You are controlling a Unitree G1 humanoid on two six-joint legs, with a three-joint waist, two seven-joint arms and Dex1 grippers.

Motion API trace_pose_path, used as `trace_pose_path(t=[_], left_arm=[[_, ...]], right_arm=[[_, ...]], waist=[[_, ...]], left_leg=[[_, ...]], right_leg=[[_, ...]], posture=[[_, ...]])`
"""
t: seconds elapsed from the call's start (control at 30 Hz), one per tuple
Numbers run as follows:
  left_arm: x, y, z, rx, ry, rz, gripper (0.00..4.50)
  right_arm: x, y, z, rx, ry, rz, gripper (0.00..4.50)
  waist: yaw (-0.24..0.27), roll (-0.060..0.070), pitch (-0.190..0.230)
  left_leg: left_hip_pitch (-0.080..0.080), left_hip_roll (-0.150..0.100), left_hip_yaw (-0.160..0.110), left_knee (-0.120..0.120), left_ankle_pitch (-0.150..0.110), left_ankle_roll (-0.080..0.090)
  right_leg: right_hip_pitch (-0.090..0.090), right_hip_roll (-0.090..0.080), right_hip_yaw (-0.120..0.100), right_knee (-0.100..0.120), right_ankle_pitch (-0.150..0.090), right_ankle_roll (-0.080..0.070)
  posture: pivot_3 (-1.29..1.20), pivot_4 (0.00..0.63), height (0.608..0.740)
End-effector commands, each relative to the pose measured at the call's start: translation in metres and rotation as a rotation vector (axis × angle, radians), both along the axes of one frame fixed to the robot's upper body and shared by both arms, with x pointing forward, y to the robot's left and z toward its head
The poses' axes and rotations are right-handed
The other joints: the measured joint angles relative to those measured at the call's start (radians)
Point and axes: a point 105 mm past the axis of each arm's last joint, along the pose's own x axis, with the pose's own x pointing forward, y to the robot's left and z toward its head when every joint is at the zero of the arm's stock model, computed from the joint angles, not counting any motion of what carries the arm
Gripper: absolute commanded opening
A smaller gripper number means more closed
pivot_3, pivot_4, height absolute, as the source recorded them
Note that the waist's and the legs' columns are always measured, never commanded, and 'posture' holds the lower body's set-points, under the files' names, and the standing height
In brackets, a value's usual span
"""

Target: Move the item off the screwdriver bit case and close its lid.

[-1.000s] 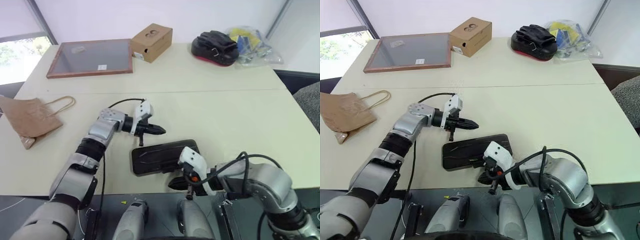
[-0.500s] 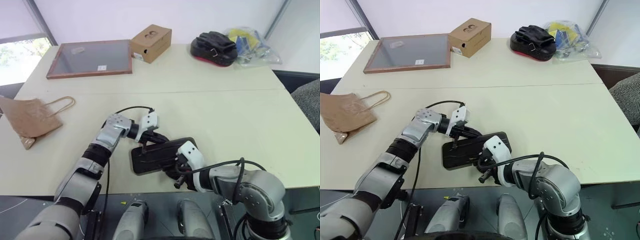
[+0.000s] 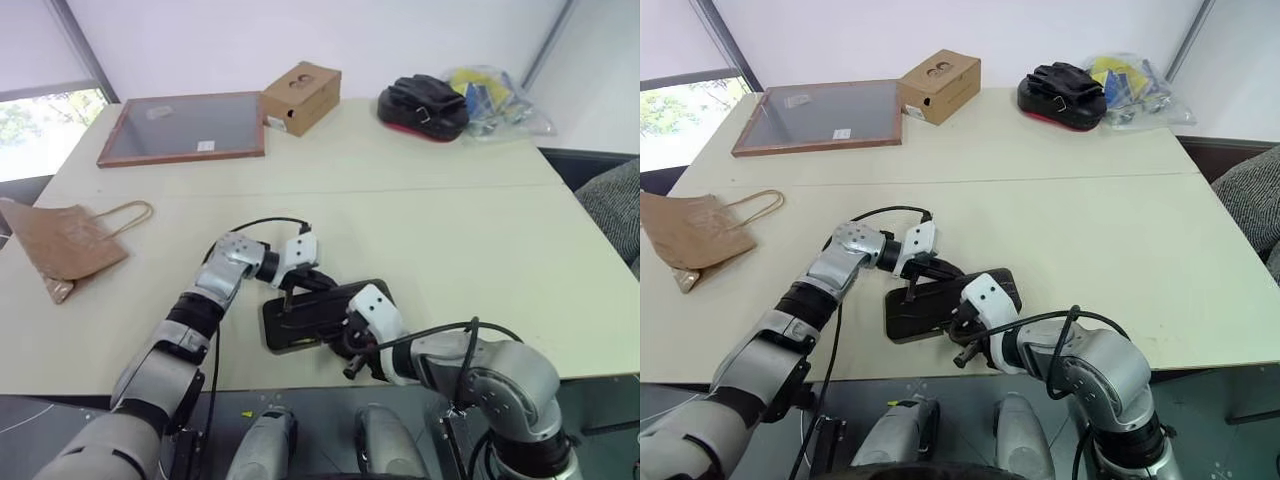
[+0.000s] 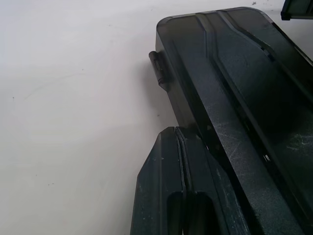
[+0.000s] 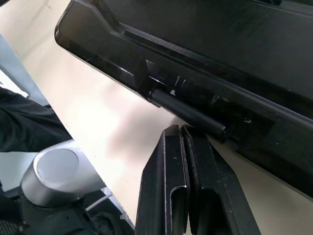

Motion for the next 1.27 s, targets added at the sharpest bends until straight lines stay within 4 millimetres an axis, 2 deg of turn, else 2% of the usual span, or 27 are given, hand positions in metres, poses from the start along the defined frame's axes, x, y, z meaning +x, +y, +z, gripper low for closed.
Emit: trace_pose_path(t=[0.03, 0.23, 0.37, 0.57, 0.67, 0.73, 0.83, 0.97, 1.1, 1.27], left_arm=[[-0.033, -0.016, -0.035, 0.052, 0.119, -0.115, 0.0], [-0.017, -0.009, -0.025, 0.039, 0.052, -0.049, 0.0], [0.007, -0.001, 0.002, -0.012, -0.042, 0.041, 0.0], [0.025, 0.02, 0.036, -0.085, -0.118, 0.154, 0.0], [0.029, 0.031, 0.058, -0.164, -0.128, 0.239, 0.0], [0.027, 0.035, 0.066, -0.2, -0.124, 0.272, 0.0], [0.022, 0.042, 0.082, -0.291, -0.114, 0.364, 0.0], [0.009, 0.053, 0.094, -0.394, -0.091, 0.497, 0.0], [-0.011, 0.066, 0.096, -0.478, -0.06, 0.656, 0.0], [-0.032, 0.09, 0.089, -0.529, -0.042, 0.862, 0.0]], right_arm=[[0.036, -0.009, 0.03, 0.006, -0.225, -0.126, 0.08], [0.011, -0.006, 0.022, -0.023, -0.131, 0.049, 0.08], [-0.01, -0.018, 0.025, -0.045, -0.059, 0.207, 0.08], [-0.02, -0.04, 0.04, -0.067, -0.046, 0.317, 0.08], [-0.013, -0.055, 0.053, -0.092, -0.088, 0.326, 0.08], [-0.007, -0.061, 0.058, -0.103, -0.121, 0.31, 0.08], [0.029, -0.071, 0.079, -0.087, -0.282, 0.185, 0.08], [0.056, -0.074, 0.099, -0.026, -0.413, 0.079, 0.08], [0.061, -0.064, 0.11, 0.038, -0.524, 0.073, 0.08], [0.056, -0.046, 0.106, 0.089, -0.562, 0.081, 0.08]], waist=[[-0.002, 0.0, -0.001], [0.002, 0.001, -0.003], [0.009, 0.001, -0.003], [0.0, -0.001, 0.001], [0.003, -0.002, 0.003], [0.005, -0.002, 0.005], [0.003, -0.003, 0.005], [0.005, -0.003, 0.006], [0.007, -0.003, 0.006], [0.008, -0.003, 0.006]], left_leg=[[0.0, 0.0, 0.0, 0.0, 0.0, 0.0], [0.0, 0.0, -0.001, 0.0, 0.0, 0.0], [-0.001, -0.003, -0.001, 0.0, 0.0, 0.0], [-0.002, -0.003, -0.001, 0.0, 0.0, 0.0], [-0.004, -0.003, -0.001, 0.0, 0.0, 0.0], [-0.004, -0.003, -0.001, 0.0, 0.0, 0.0], [-0.004, -0.003, 0.0, -0.001, 0.0, 0.0], [-0.005, -0.003, 0.0, -0.002, 0.0, 0.0], [-0.005, -0.003, -0.001, -0.003, 0.0, 0.0], [-0.006, -0.003, -0.001, -0.004, 0.0, 0.0]], right_leg=[[0.0, 0.0, 0.0, 0.0, 0.0, 0.0], [0.0, 0.0, 0.0, 0.0, 0.0, 0.0], [0.0, -0.003, 0.0, 0.0, -0.002, 0.003], [-0.001, -0.004, -0.001, -0.001, -0.004, 0.007], [-0.003, -0.004, -0.001, 0.0, -0.004, 0.007], [-0.003, -0.004, -0.001, -0.001, -0.004, 0.007], [-0.003, -0.005, 0.0, -0.003, -0.003, 0.006], [-0.003, -0.005, 0.0, -0.003, -0.002, 0.004], [-0.004, -0.005, 0.0, -0.003, -0.002, 0.004], [-0.004, -0.005, 0.0, -0.006, -0.002, 0.004]], posture=[[0.0, 0.15, 0.74], [0.0, 0.15, 0.74], [0.0, 0.15, 0.74], [0.0, 0.15, 0.74], [0.0, 0.15, 0.74], [0.0, 0.15, 0.74], [0.0, 0.15, 0.74], [0.0, 0.15, 0.74], [0.0, 0.15, 0.74], [0.0, 0.15, 0.74]])
